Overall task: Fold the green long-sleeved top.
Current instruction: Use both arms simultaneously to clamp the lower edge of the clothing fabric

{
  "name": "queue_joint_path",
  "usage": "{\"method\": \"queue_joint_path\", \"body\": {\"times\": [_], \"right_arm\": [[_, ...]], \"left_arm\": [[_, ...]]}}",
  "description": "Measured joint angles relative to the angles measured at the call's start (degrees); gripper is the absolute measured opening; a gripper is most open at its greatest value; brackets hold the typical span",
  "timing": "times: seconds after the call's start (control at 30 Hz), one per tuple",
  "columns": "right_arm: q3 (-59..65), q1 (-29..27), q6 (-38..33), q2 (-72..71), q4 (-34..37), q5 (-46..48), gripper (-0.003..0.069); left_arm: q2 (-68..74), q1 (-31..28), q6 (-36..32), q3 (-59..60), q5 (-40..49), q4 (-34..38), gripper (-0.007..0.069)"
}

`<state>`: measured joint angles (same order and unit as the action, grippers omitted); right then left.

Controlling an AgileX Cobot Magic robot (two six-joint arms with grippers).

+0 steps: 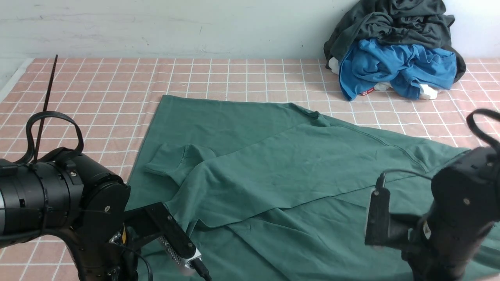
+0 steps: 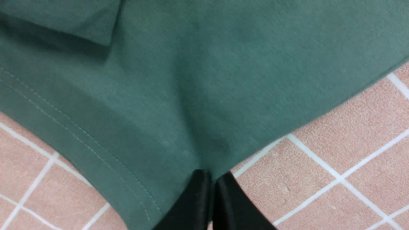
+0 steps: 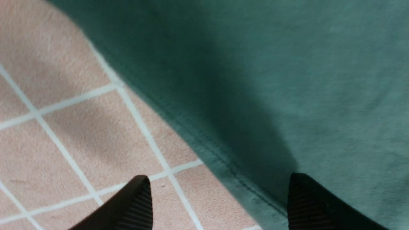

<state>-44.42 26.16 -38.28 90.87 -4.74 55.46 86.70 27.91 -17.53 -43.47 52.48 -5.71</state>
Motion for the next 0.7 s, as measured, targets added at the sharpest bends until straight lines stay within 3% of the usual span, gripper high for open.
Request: {"method": "queue_joint_path", "body": {"times": [0.3, 0.5, 0.7], "right_arm": [[2.26, 0.00, -0.65, 0.00, -8.24, -9.23, 0.0516], [2.30, 0.00, -0.65, 0.00, -10.10, -13.30, 0.0512], [2.30, 0.00, -0.65, 0.00, -10.27, -13.66, 0.0433]], "left_arm": [[0.00, 0.00, 0.00, 0.00, -0.24, 0.00, 0.0000], [0.00, 0.00, 0.00, 0.00, -0.24, 0.00, 0.0000], [0.00, 0.00, 0.00, 0.00, -0.24, 0.00, 0.0000]]}}
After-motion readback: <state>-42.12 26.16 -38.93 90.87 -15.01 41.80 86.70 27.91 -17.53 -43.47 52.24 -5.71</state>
